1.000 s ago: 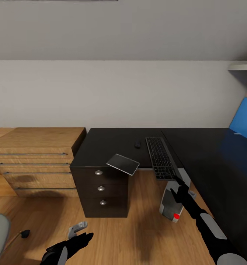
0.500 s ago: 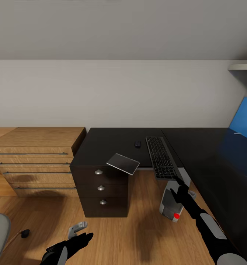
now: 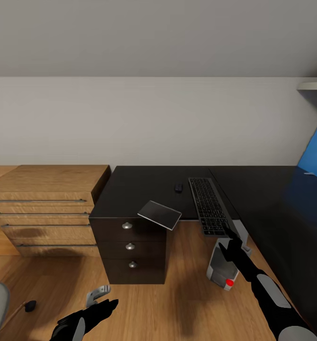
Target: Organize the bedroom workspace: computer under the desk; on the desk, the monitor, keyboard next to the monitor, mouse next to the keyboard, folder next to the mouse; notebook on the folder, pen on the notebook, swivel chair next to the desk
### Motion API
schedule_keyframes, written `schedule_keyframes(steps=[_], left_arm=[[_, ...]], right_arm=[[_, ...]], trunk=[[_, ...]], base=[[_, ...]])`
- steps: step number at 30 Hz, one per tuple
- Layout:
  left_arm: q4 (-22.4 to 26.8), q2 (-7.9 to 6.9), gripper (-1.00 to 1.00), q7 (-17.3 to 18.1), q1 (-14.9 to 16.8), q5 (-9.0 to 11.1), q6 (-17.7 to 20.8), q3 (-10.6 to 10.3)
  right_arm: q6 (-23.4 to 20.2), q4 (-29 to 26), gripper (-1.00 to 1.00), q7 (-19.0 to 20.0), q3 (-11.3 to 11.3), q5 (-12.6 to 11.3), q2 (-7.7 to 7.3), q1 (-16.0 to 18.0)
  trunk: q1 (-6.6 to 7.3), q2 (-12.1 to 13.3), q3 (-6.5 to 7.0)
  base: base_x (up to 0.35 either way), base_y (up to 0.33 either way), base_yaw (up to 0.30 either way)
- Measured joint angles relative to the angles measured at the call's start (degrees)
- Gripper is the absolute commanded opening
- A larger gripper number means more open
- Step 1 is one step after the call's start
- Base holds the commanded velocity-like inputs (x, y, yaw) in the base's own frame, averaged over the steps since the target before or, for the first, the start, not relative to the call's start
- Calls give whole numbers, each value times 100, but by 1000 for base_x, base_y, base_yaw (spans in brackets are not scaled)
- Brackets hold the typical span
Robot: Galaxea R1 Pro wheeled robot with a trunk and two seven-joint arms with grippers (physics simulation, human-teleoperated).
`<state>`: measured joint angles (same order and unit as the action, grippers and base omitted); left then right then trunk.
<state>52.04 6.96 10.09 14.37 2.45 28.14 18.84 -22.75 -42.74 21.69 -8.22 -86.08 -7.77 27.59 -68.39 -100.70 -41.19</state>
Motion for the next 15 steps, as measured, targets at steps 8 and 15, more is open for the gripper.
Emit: schedule_keyframes(steps=[8,15], left_arm=[[0,0,100,-5,0,2,5,4],[0,0,100,-6,0,3,2,4]], right_arm=[[0,0,100,0,0,0,1,3],[0,0,100,0,0,0,2,3]], trunk=[[0,0,0],[109,201,90]], base=[[8,2,0],[0,0,0]])
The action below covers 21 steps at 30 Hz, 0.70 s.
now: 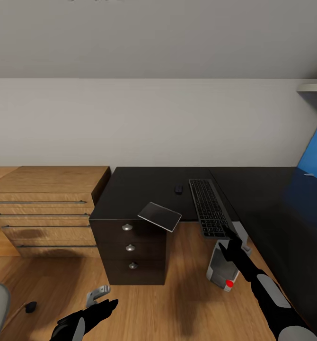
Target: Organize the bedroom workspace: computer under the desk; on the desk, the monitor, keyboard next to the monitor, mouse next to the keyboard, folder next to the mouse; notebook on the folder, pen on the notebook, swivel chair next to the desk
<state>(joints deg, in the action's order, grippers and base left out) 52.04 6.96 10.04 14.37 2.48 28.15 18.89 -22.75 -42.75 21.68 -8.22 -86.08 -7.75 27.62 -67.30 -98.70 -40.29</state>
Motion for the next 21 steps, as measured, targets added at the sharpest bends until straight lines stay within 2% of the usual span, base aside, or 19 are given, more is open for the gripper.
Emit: schedule_keyframes(steps=[14,21], left_arm=[[-1,0,100,1,0,0,0,25],[0,-1,100,5,0,0,-5,34]], right_arm=[[0,0,100,0,0,4,-2,-4],[0,0,100,0,0,5,-3,-3]], trunk=[[0,0,0],[1,0,0]], base=[[4,0,0],[149,0,0]])
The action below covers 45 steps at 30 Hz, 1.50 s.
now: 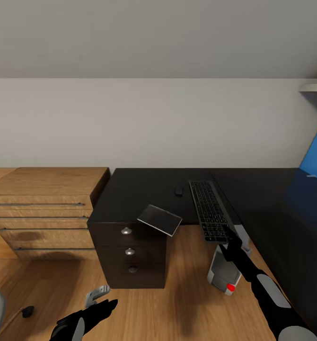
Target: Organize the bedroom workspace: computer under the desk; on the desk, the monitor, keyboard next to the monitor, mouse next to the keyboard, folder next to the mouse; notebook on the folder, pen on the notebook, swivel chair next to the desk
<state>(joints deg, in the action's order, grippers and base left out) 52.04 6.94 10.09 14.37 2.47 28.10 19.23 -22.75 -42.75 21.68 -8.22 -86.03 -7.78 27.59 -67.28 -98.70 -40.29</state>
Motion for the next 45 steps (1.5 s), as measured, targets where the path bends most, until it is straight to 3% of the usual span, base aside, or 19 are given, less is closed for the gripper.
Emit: schedule_keyframes(steps=[35,36,45], left_arm=[[0,0,100,-10,0,0,4,1],[0,1,100,-11,0,0,4,1],[0,-1,100,-22,0,0,5,1]], right_arm=[[0,9,100,-16,0,4,-3,2],[0,9,-100,-17,0,4,-3,3],[-4,5,-100,-52,2,-12,-2,1]], trunk=[[-1,0,0],[-1,0,0],[-1,0,0]], base=[[9,0,0],[0,0,0],[0,0,0]])
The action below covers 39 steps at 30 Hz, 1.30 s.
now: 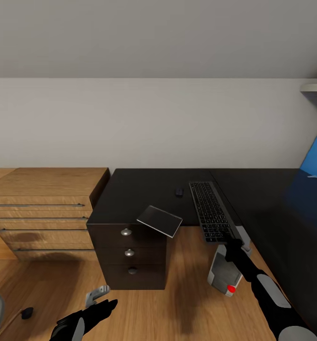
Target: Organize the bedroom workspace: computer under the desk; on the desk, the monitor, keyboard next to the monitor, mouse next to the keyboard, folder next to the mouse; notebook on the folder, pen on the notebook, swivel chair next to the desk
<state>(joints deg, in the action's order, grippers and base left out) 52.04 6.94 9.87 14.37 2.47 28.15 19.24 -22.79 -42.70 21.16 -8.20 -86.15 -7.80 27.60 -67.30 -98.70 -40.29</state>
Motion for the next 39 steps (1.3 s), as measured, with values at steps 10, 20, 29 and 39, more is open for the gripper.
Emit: schedule_keyframes(steps=[10,20,29,39], left_arm=[[-4,1,100,-9,0,0,0,1],[0,2,100,8,0,1,-9,-1],[-2,2,100,10,0,0,-9,-1],[-2,2,100,-2,0,-6,-21,-1]], right_arm=[[2,0,-100,-13,-1,2,-3,2],[5,3,-100,-12,-1,16,-3,0],[5,3,-100,-11,-1,12,-10,0],[5,-2,-100,-22,-2,6,-171,-1]], trunk=[[0,0,0],[65,119,53],[263,480,215],[483,881,394]], base=[[0,0,0],[0,0,0],[0,0,0],[0,0,0]])
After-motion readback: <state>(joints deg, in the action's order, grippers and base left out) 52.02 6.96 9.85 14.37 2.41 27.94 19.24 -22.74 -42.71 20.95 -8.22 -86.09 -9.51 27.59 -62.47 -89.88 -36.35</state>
